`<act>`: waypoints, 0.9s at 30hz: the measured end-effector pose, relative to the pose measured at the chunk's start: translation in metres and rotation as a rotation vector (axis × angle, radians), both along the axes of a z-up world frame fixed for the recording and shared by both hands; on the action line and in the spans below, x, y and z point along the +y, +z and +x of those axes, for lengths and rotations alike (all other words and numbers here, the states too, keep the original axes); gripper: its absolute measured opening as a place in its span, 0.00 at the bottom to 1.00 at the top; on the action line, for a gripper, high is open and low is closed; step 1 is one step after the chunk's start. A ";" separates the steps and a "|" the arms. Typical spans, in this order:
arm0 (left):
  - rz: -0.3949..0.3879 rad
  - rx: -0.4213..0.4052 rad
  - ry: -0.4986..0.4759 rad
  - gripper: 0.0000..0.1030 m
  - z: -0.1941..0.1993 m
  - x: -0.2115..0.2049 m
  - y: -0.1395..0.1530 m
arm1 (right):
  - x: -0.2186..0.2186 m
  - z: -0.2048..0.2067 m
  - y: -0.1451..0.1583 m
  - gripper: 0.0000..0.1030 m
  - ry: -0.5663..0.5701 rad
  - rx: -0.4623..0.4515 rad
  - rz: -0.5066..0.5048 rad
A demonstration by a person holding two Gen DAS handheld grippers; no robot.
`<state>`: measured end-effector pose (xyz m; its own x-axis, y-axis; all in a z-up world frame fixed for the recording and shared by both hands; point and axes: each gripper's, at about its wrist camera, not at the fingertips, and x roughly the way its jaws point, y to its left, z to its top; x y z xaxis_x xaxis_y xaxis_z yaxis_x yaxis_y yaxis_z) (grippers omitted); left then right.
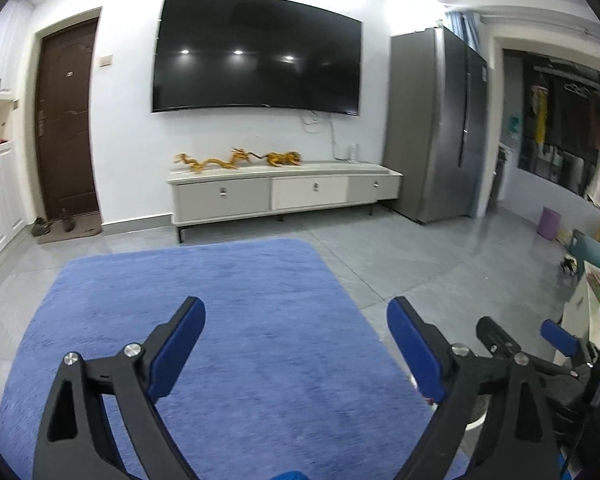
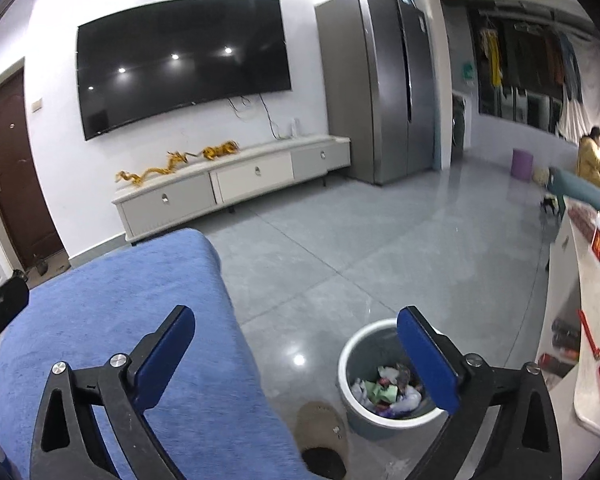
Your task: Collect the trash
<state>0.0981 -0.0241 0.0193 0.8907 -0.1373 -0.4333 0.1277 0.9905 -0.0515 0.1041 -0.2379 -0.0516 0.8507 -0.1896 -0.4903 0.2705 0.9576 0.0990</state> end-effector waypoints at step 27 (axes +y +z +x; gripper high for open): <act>0.037 -0.072 0.126 1.00 -0.032 0.024 0.004 | 0.034 -0.027 0.005 1.00 -0.030 -0.092 -0.139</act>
<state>0.0659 0.0003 0.0233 0.9287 -0.0073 -0.3708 0.0040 0.9999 -0.0096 0.0772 -0.2043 -0.0470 0.8839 -0.2760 -0.3777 0.2950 0.9555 -0.0078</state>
